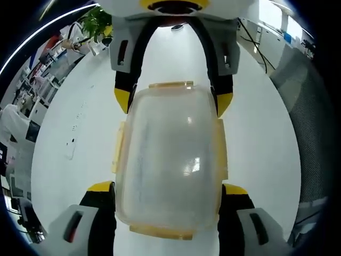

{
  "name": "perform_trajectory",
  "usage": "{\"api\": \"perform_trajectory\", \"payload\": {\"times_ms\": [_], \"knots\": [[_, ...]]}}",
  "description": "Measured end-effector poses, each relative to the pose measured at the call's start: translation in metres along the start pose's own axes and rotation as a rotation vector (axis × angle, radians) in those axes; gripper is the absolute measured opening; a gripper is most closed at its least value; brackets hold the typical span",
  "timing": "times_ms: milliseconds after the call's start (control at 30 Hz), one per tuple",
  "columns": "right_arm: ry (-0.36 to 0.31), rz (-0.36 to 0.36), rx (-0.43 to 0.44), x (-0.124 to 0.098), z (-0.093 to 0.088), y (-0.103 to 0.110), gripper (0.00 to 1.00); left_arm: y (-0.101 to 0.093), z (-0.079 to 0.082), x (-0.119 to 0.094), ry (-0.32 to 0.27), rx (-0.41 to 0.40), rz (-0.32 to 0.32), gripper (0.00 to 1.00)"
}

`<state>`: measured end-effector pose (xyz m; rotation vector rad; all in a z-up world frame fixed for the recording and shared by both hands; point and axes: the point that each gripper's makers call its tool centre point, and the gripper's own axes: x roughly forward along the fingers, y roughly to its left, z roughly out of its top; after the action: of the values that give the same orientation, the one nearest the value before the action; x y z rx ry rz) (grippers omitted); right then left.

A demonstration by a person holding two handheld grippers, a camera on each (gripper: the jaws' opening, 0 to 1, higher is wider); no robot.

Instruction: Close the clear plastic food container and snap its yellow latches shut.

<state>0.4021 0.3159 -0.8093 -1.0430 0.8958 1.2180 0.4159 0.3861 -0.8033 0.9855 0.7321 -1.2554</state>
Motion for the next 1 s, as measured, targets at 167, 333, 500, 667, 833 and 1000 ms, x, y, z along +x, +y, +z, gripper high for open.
{"api": "perform_trajectory", "payload": {"times_ms": [167, 333, 500, 667, 833, 1000], "knots": [[-0.005, 0.001, 0.002, 0.000, 0.000, 0.000, 0.77, 0.000, 0.000, 0.001, -0.003, 0.001, -0.004, 0.77], [-0.005, 0.003, 0.001, 0.000, 0.001, 0.001, 0.77, -0.001, 0.001, 0.000, 0.004, -0.001, -0.001, 0.77], [-0.015, 0.003, 0.003, 0.000, 0.000, 0.000, 0.77, -0.001, 0.000, 0.002, 0.001, -0.003, -0.001, 0.78], [-0.013, 0.005, 0.005, 0.000, 0.000, 0.000, 0.77, 0.000, 0.000, 0.002, -0.013, -0.015, -0.008, 0.79], [-0.025, 0.004, 0.004, 0.000, 0.000, 0.000, 0.78, -0.002, -0.006, 0.012, 0.022, 0.013, -0.004, 0.85], [-0.099, 0.000, 0.017, -0.002, 0.003, -0.001, 0.78, 0.000, -0.005, 0.009, 0.017, 0.035, 0.006, 0.84]]}}
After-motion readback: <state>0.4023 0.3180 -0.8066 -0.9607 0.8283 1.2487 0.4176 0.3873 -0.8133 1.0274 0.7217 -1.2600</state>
